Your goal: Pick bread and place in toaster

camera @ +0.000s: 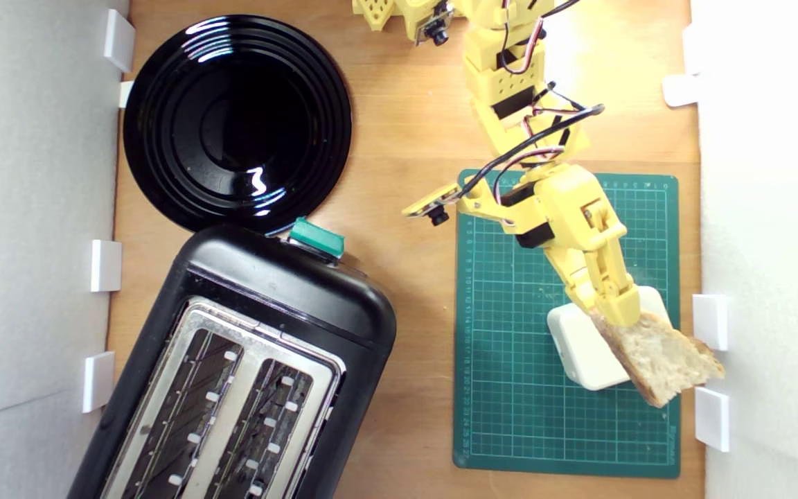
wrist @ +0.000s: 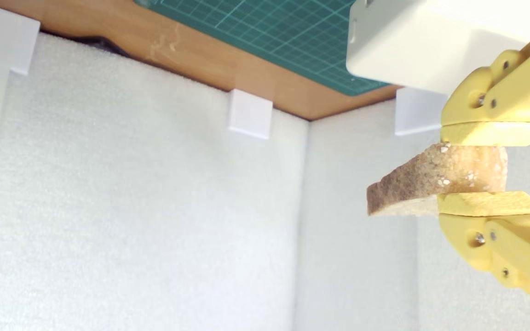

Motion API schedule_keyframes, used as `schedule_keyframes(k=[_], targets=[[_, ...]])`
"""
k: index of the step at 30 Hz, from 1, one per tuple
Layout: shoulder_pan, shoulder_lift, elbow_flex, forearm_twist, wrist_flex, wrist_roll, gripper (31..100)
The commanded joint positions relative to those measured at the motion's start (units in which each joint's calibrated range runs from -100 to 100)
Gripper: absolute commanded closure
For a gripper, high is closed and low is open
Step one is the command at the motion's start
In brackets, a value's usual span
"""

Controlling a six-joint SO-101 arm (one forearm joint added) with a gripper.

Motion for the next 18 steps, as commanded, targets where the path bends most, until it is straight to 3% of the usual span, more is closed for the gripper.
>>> schedule_keyframes(k=[1,9,18], targets=[[2.2,-10.6,-1.2,0.0,5.7,0.6,77.0],[6.4,-25.1,-1.4,0.0,21.2,7.0,77.0],[11.4,-51.1,-1.9,0.0,43.8,13.2,77.6]])
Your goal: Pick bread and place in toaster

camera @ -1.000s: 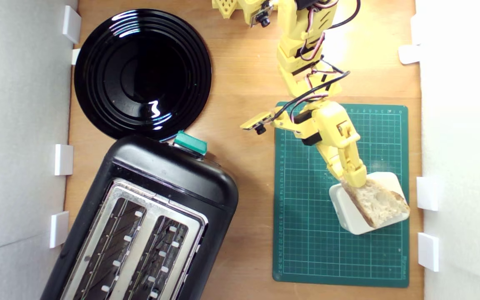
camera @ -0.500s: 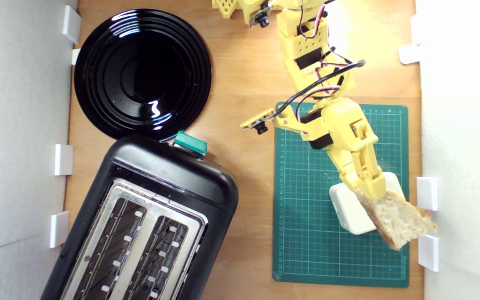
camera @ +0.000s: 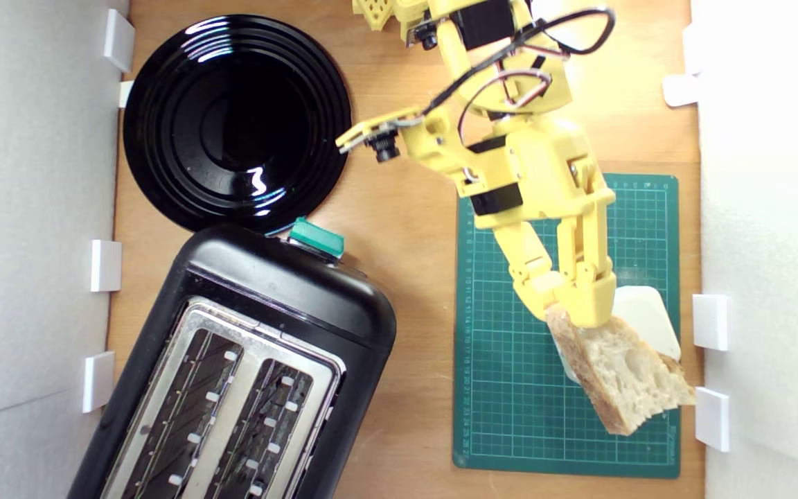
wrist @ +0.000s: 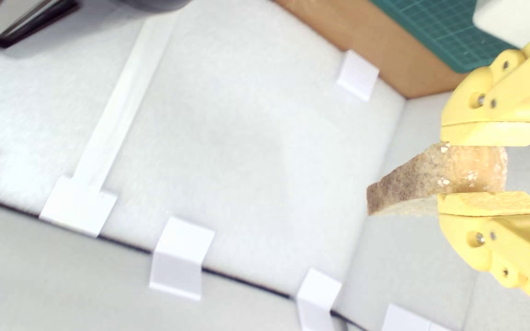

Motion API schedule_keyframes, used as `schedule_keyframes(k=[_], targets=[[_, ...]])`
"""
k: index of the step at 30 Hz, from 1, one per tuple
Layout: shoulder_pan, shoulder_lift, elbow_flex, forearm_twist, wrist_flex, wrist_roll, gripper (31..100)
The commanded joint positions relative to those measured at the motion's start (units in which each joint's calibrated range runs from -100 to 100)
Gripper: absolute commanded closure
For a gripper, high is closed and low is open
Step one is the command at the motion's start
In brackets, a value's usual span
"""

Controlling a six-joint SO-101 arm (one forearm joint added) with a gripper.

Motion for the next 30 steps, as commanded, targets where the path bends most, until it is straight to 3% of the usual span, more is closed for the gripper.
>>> schedule_keyframes(k=[1,7,11,18,24,30], targets=[[2.1,-13.7,-2.2,0.4,8.0,2.7,77.6],[4.9,-19.8,-4.8,0.4,19.5,6.8,77.9],[7.6,-19.8,-13.3,0.4,30.7,10.1,77.9],[11.5,-19.2,-25.2,0.4,40.0,15.1,77.9],[12.9,-14.8,-38.5,0.4,49.8,19.5,77.9],[16.9,-8.7,-51.8,-0.4,54.6,23.3,77.9]])
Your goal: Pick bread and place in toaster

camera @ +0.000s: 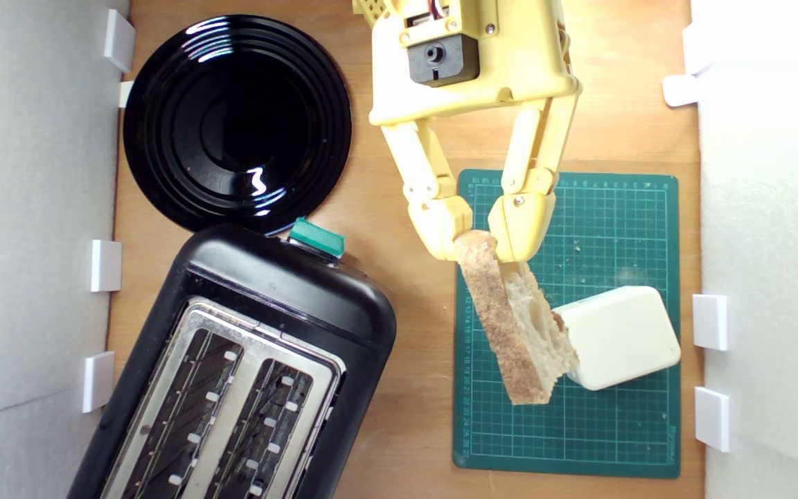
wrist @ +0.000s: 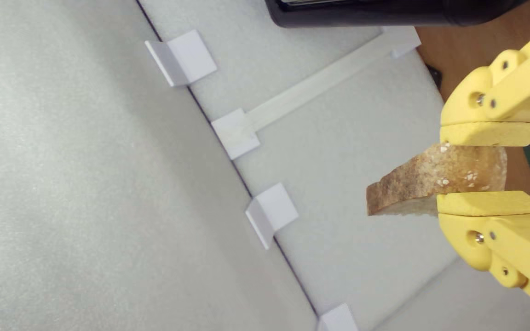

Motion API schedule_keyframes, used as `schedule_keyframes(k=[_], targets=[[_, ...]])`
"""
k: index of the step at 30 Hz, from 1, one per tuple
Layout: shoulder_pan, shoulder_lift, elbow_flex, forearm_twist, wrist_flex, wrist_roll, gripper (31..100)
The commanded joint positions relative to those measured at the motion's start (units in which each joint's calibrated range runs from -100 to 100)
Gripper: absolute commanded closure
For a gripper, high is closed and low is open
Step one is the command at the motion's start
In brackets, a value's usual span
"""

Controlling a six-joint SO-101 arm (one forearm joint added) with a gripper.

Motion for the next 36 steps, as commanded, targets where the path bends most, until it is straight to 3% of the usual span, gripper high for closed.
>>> schedule_keyframes(k=[1,18,29,36], targets=[[3.6,3.0,-11.8,-0.4,2.6,2.7,77.9],[15.8,9.7,-31.2,-0.5,16.0,12.6,77.9],[23.0,9.8,-31.7,-0.6,17.0,18.8,77.9],[27.3,11.7,-31.7,-0.6,16.9,19.6,77.9]])
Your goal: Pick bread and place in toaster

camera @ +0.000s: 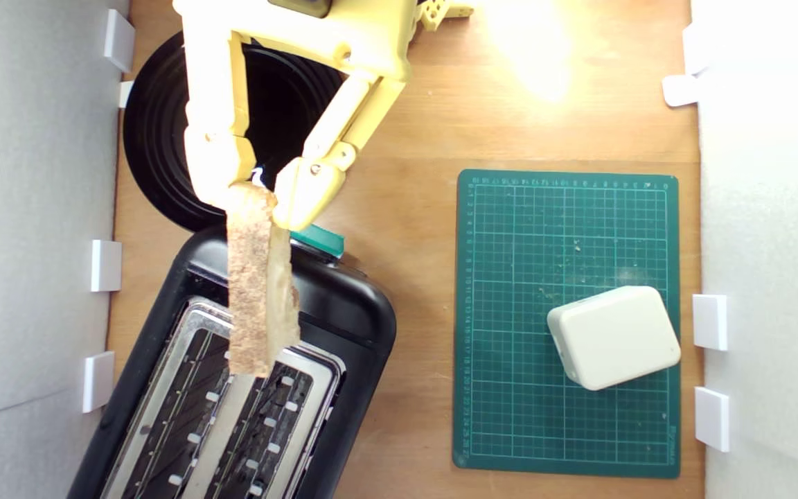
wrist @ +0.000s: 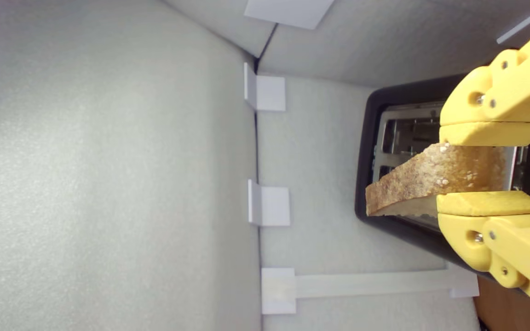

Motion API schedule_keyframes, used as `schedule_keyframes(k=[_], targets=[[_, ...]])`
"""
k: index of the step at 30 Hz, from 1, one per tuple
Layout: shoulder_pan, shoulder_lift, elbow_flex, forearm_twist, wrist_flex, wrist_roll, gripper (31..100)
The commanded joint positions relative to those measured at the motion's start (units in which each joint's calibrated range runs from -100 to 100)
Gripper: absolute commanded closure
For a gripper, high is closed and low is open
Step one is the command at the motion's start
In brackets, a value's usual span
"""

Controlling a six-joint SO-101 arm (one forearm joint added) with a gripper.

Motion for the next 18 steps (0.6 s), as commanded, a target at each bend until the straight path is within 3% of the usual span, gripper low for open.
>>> schedule_keyframes(k=[1,6,18], targets=[[2.9,1.7,-3.4,-0.4,-0.1,0.4,77.9],[5.1,3.6,-3.4,-0.4,-0.1,1.2,77.9],[5.1,7.7,-6.3,-0.4,-1.0,1.3,77.9]])
